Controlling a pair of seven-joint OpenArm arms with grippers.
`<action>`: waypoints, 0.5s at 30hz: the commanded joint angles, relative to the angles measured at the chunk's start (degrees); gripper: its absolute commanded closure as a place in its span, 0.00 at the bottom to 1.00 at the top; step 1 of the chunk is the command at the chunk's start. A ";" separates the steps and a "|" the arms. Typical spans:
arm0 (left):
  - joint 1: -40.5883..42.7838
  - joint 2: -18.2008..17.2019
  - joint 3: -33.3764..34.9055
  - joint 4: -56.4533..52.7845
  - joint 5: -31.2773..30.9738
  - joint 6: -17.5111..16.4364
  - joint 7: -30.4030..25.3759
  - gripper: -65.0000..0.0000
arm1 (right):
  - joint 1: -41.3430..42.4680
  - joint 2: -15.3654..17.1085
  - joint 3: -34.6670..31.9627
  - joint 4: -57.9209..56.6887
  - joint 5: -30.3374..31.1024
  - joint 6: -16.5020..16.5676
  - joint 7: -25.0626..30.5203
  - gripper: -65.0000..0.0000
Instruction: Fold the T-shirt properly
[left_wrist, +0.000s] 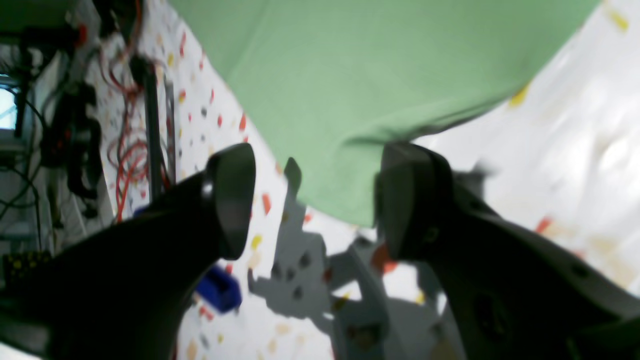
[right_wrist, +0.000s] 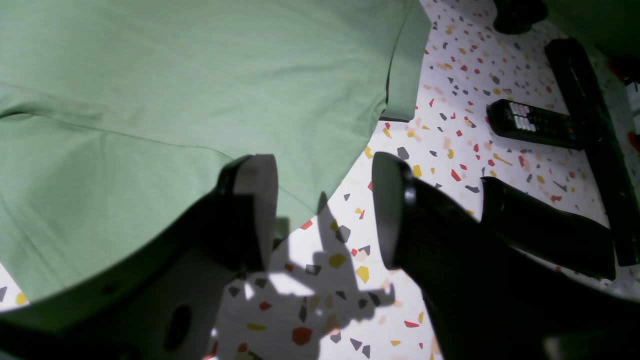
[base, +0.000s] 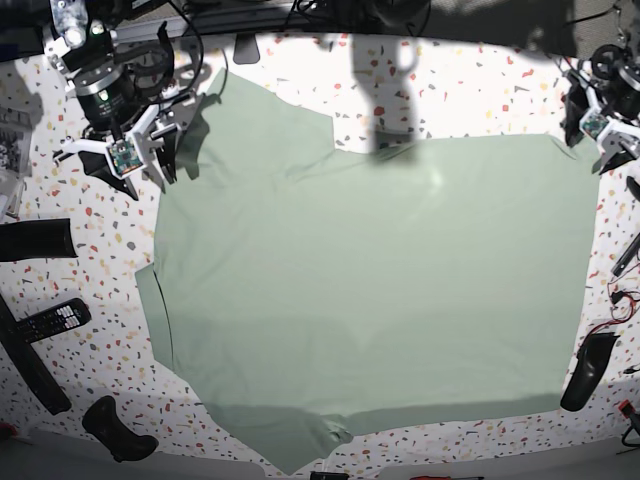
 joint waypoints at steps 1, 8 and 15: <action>-0.24 -0.94 0.70 0.35 0.22 -0.57 -0.04 0.44 | 0.13 0.63 0.35 0.96 0.20 -0.57 1.40 0.54; -2.38 -1.11 2.25 0.35 1.66 -0.20 0.31 0.98 | 0.11 0.63 0.33 0.96 0.20 -0.52 1.40 0.54; -2.51 -1.09 2.25 0.35 1.68 -0.17 0.15 1.00 | 0.13 0.68 -0.35 0.96 -5.03 23.71 2.95 0.54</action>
